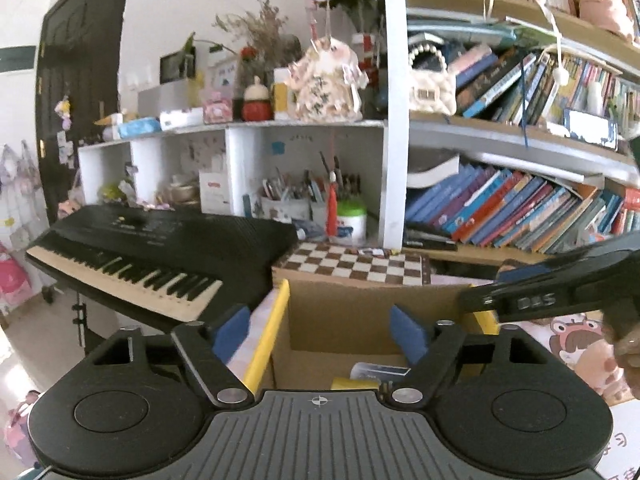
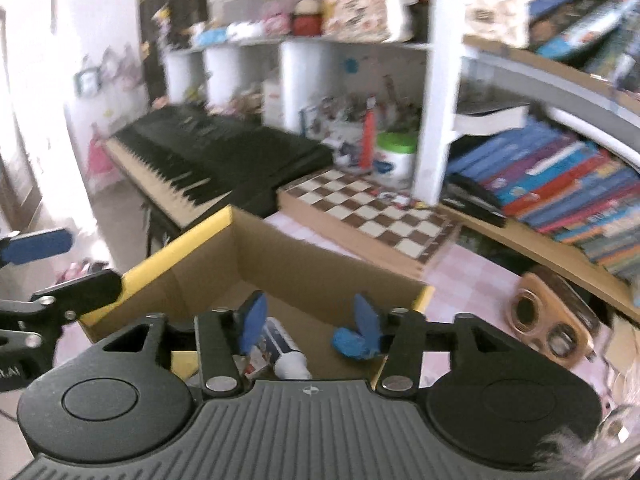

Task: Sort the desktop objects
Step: 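Open both grippers to release the items and withdraw from the box, then move the left gripper to the black binder clip while the right gripper approaches the pink plush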

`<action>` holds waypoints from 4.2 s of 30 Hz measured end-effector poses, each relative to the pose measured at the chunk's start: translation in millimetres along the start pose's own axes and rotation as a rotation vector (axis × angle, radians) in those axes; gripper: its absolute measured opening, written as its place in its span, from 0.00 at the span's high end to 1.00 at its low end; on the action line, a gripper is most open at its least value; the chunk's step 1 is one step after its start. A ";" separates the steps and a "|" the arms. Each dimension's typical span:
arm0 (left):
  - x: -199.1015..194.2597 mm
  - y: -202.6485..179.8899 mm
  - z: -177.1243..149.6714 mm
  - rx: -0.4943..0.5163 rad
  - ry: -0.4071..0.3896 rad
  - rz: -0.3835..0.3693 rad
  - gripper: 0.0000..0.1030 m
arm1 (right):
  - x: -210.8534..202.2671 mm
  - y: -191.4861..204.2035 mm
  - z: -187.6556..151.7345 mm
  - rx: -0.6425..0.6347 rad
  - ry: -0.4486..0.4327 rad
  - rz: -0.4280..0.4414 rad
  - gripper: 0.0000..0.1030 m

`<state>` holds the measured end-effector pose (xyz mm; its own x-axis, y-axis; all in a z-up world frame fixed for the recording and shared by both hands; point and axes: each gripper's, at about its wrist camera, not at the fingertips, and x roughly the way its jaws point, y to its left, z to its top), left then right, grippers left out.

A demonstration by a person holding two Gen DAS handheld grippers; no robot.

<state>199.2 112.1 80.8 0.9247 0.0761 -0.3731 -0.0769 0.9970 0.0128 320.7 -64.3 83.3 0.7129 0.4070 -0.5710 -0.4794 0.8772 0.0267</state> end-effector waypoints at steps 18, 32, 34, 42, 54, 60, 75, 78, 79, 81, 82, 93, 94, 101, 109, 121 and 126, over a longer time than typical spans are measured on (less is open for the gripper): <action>-74.6 18.0 -30.3 -0.035 -0.023 -0.032 0.12 | -106.0 21.4 -73.0 0.195 -0.096 -0.205 0.53; -123.2 17.0 -66.5 -0.010 0.030 -0.076 0.12 | -150.3 63.1 -145.3 0.208 -0.033 -0.265 0.53; -129.7 14.9 -72.2 0.004 0.037 -0.082 0.12 | -152.0 66.5 -156.5 0.211 -0.008 -0.269 0.53; -144.6 9.2 -95.5 0.068 0.068 -0.090 0.12 | -164.3 84.3 -190.4 0.237 0.039 -0.278 0.53; -150.2 -10.1 -113.6 0.139 0.157 -0.228 0.12 | -175.9 102.9 -214.4 0.251 0.078 -0.290 0.51; -149.8 -21.8 -118.2 0.170 0.167 -0.283 0.12 | -176.6 97.2 -222.5 0.292 0.115 -0.299 0.51; -128.9 -60.8 -115.6 0.198 0.209 -0.357 0.12 | -190.5 68.5 -234.6 0.347 0.127 -0.368 0.49; -124.8 -72.0 -113.9 0.204 0.213 -0.373 0.12 | -192.8 58.3 -235.8 0.352 0.133 -0.375 0.48; -122.8 -76.1 -113.5 0.207 0.214 -0.378 0.12 | -193.7 55.0 -236.3 0.354 0.133 -0.378 0.48; -119.9 -84.5 -112.7 0.213 0.217 -0.386 0.12 | -195.6 46.1 -237.7 0.362 0.134 -0.385 0.47; -118.0 -88.9 -111.9 0.214 0.219 -0.391 0.12 | -196.3 42.0 -238.2 0.366 0.136 -0.388 0.47; -93.4 -135.2 -107.6 0.221 0.250 -0.427 0.12 | -198.3 -10.4 -241.4 0.389 0.163 -0.411 0.47; -90.5 -139.5 -107.0 0.220 0.253 -0.430 0.12 | -198.0 -15.1 -241.6 0.390 0.165 -0.412 0.47; -69.7 -167.1 -102.9 0.205 0.279 -0.439 0.12 | -193.8 -49.7 -239.7 0.390 0.178 -0.414 0.45; -47.6 -196.0 -98.3 0.179 0.291 -0.418 0.13 | -185.9 -90.5 -234.3 0.364 0.185 -0.392 0.44; -8.7 -219.7 -91.4 0.145 0.322 -0.321 0.36 | -163.5 -137.0 -221.3 0.328 0.175 -0.309 0.39; 14.5 -225.2 -91.8 0.125 0.351 -0.277 0.39 | -149.1 -154.2 -214.0 0.331 0.161 -0.277 0.38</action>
<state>195.8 -112.9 -12.7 0.7201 -0.1825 -0.6694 0.2209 0.9749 -0.0282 178.8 -314.8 -11.3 0.6900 0.1239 -0.7132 -0.0742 0.9922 0.1006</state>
